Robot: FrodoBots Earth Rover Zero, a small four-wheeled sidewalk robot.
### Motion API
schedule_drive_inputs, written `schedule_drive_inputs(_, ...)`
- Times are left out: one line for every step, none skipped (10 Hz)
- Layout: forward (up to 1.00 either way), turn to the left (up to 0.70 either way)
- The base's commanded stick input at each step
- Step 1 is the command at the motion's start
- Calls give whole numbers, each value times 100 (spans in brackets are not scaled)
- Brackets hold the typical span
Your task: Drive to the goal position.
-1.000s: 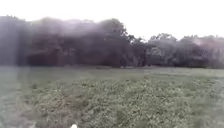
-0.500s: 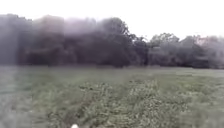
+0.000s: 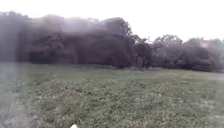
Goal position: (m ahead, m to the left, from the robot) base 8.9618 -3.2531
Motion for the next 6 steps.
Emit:
schedule_drive_inputs(70, 0)
schedule_drive_inputs(70, 0)
schedule_drive_inputs(70, 0)
schedule_drive_inputs(70, 0)
schedule_drive_inputs(70, 0)
schedule_drive_inputs(70, 0)
